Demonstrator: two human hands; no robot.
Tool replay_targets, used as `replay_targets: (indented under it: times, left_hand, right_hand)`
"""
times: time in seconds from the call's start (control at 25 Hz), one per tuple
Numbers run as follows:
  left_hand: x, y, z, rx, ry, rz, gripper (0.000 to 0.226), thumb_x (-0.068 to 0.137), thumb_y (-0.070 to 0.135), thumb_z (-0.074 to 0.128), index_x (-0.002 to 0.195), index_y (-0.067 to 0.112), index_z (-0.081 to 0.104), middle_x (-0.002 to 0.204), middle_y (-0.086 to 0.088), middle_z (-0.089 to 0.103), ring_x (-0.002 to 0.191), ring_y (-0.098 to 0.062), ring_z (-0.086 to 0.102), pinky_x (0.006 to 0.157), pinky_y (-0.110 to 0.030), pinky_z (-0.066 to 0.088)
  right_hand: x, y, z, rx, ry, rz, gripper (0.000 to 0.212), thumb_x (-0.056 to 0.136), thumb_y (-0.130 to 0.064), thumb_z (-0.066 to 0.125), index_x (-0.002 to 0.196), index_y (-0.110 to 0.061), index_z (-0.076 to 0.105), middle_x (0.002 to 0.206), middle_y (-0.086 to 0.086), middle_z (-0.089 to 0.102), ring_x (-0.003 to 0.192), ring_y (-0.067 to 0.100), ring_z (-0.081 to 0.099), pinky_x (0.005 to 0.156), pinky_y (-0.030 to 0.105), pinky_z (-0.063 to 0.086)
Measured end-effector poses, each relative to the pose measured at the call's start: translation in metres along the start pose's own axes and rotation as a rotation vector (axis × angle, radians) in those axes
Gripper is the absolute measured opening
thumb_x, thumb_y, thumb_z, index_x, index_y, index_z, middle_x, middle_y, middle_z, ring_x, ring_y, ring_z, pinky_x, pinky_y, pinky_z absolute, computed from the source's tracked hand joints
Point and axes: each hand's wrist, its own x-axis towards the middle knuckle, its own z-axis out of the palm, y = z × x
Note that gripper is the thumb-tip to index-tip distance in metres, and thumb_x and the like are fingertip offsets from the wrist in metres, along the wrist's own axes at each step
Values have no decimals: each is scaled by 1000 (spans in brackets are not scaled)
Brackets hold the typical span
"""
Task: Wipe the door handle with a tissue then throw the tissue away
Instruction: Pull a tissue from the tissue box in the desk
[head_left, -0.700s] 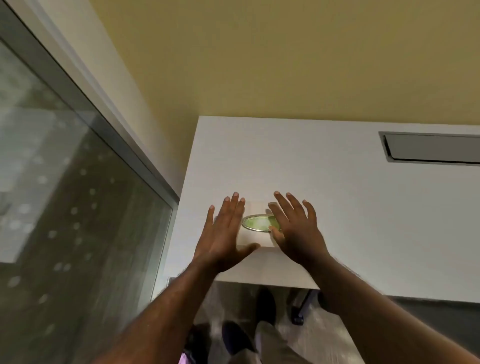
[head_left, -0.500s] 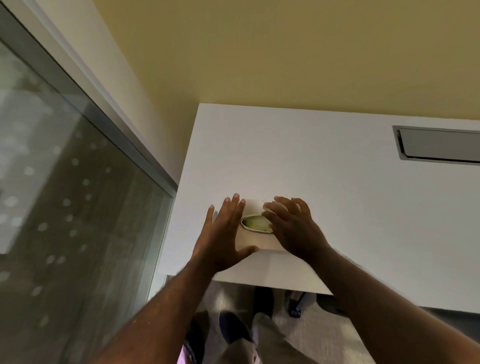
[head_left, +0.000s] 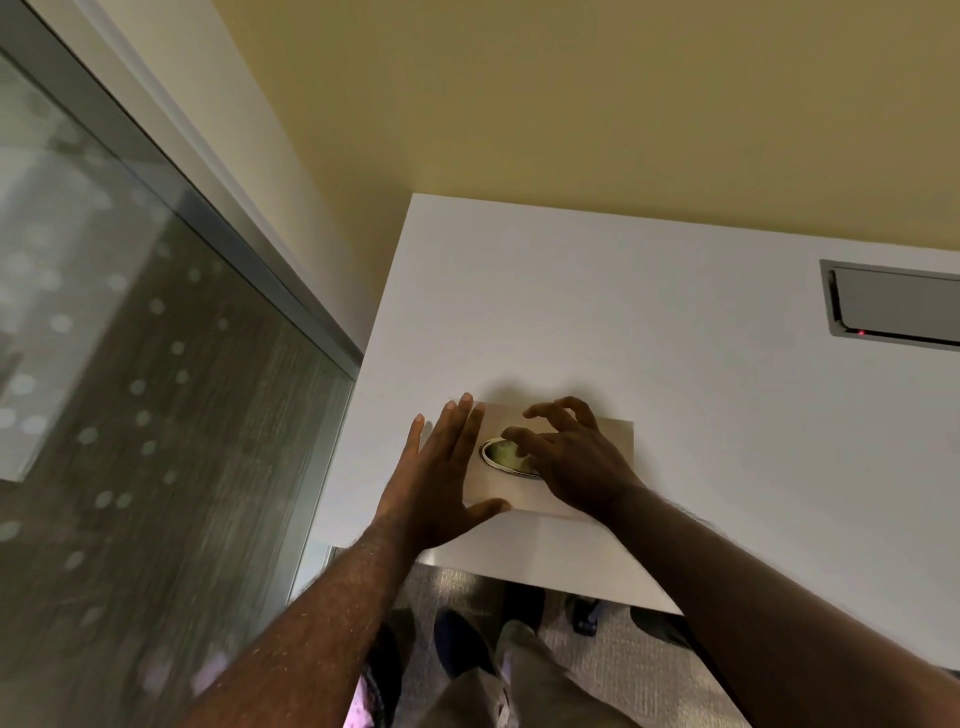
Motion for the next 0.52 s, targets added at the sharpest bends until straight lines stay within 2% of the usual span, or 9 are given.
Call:
replay_targets:
  times: [0.16, 0.28, 0.4, 0.52]
  left_hand:
    - [-3, 1, -2, -13, -10, -8, 111, 80, 76, 48, 155, 15, -6, 164, -3, -10, 150, -23, -4, 118, -47, -1]
    - [-3, 1, -1, -13, -14, -22, 112, 80, 76, 49, 155, 16, -9, 164, -2, -11, 150, -22, -6, 118, -46, -3]
    - [-4, 1, -1, -31, -6, -29, 112, 80, 75, 52, 155, 17, -7, 164, -3, -7, 150, -23, -4, 119, -47, 1]
    - [-3, 1, -1, -44, 0, -25, 112, 79, 75, 52, 155, 17, -5, 164, -3, -6, 150, -23, -3, 119, -49, 2]
  right_hand:
    - [1, 1, -1, 64, -101, 46, 66, 56, -9, 90, 114, -23, 62, 106, 8, 71, 112, 37, 54, 83, 43, 50]
    - [6, 1, -8, 12, -106, -5, 65, 51, -12, 92, 110, -22, 66, 96, 5, 74, 107, 35, 61, 85, 44, 50]
    - [14, 3, -6, -3, -107, -61, 66, 57, -9, 90, 116, -18, 63, 88, 4, 76, 109, 31, 61, 99, 47, 35]
    - [15, 4, -1, -16, -126, -64, 68, 61, -7, 87, 122, -18, 59, 86, 4, 75, 108, 29, 62, 100, 46, 23]
